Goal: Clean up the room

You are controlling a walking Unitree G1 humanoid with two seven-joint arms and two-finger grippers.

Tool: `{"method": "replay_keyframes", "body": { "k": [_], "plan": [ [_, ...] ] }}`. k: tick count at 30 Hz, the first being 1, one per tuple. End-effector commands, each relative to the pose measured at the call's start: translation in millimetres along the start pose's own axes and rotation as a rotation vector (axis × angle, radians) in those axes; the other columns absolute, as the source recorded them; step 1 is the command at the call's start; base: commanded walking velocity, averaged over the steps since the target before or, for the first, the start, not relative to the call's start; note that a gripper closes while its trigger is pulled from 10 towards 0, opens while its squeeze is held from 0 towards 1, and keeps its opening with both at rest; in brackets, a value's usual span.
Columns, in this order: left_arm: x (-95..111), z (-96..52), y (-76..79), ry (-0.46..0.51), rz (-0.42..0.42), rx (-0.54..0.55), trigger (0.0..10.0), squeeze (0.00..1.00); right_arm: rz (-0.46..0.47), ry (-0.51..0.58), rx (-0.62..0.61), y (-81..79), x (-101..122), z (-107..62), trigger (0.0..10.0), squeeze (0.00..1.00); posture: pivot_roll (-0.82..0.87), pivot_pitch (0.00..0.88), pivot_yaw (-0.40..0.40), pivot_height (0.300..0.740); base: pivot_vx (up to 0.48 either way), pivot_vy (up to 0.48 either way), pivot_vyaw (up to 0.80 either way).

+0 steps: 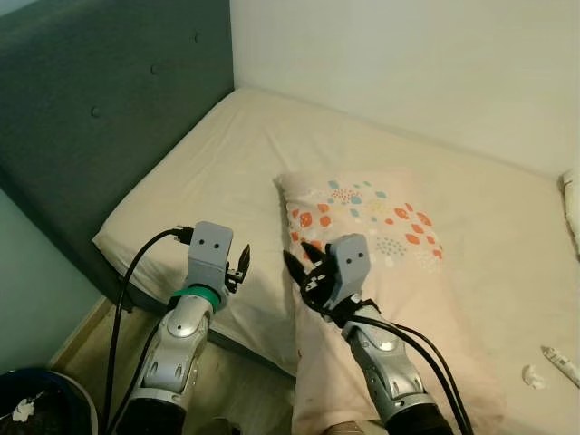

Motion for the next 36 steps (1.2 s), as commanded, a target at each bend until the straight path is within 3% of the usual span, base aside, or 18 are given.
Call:
{"method": "replay_keyframes", "body": {
  "k": [1, 8, 36],
  "plan": [
    [-7.9, -2.5, -2.6, -0.034, -0.017, 0.02, 10.0, 0.0, -0.02, -0.011, -0.024, 3.4, -3.1, -1.4, 10.0, 0.0, 0.01, 0.039, -0.006, 0.728, 0.0, 0.0, 0.0],
    [-7.5, -2.4, -3.3, -0.034, -0.017, 0.026, 10.0, 0.0, -0.025, -0.009, -0.028, 4.6, -2.5, -1.5, 10.0, 0.0, 0.02, 0.039, -0.007, 0.723, 0.0, 0.0, 0.0],
    [-5.4, -0.4, -3.0, -0.03, -0.007, 0.026, 10.0, 0.0, -0.022, -0.011, -0.027, 2.8, -4.2, -1.7, 10.0, 0.0, 0.01, 0.039, -0.003, 0.623, 0.0, 0.0, 0.0]
  ]
}}
Point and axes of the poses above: a point about 5 cm out from each wrist's last joint towards the gripper, its own z axis pointing out of the wrist towards the gripper, its own x axis along the axis of the wrist's last joint, y = z × x, the point moved 3 cm from there along z, pointing out of the wrist towards the gripper, and after that the axes turned 3 degrees about -z, right-handed, at the moved point
